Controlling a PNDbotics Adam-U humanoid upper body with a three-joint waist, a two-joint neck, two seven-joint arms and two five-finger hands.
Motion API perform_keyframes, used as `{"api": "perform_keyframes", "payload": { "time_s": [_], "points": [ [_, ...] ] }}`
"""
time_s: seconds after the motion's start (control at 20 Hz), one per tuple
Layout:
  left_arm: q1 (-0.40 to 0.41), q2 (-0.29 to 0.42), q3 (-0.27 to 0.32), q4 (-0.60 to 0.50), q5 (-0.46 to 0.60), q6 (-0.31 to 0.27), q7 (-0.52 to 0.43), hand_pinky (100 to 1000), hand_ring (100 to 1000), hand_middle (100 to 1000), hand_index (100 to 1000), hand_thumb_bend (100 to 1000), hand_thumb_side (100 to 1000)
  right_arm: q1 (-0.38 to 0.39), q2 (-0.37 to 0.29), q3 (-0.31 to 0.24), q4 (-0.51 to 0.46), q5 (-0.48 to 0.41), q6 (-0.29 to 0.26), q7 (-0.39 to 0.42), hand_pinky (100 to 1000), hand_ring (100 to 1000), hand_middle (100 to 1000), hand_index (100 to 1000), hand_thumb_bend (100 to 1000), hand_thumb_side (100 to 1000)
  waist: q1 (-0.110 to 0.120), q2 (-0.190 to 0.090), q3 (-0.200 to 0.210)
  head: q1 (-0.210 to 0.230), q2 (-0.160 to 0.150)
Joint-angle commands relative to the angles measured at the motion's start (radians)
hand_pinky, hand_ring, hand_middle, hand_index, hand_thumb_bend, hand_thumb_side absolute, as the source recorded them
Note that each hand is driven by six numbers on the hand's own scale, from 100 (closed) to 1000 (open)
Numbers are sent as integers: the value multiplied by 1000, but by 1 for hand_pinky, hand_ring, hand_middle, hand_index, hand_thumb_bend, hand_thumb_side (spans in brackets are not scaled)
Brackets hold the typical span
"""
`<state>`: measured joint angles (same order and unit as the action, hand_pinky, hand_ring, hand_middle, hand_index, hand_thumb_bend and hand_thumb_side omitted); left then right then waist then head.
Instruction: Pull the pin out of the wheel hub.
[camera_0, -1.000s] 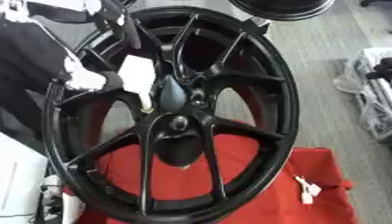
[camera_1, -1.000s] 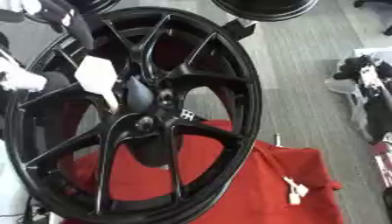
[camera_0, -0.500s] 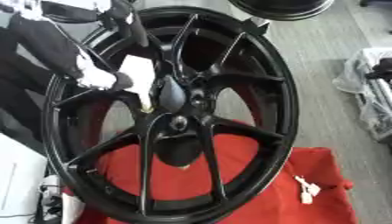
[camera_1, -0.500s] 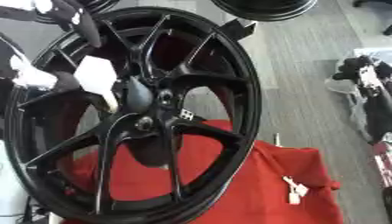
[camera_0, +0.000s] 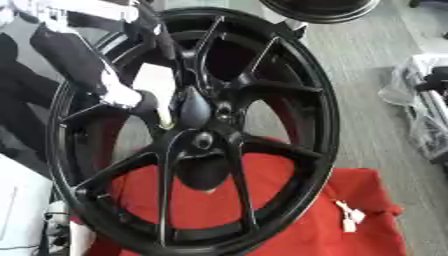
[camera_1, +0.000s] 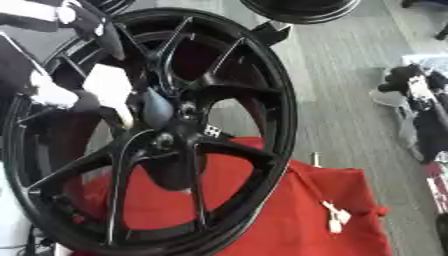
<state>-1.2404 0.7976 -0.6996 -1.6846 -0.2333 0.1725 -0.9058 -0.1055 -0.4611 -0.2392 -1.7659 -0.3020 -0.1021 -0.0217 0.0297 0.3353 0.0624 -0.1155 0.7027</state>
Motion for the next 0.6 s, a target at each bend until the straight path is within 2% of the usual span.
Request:
{"api": "perform_keyframes", "payload": {
  "time_s": [0.05, 0.6],
  "points": [
    [-21, 3, 8, 11, -34, -14, -1, 859, 858, 821, 850, 429, 429, -8, -29, -3, -8, 6, 0, 2, 946, 632, 587, 656, 100, 610, -2, -30, -2, 3, 5],
    [-14, -19, -7, 67, -85, -56, -1, 859, 859, 821, 842, 447, 388, -9, -26, -1, -6, 8, 1, 4, 946, 632, 588, 656, 100, 610, -3, -28, -5, 15, 9]
  ]
}}
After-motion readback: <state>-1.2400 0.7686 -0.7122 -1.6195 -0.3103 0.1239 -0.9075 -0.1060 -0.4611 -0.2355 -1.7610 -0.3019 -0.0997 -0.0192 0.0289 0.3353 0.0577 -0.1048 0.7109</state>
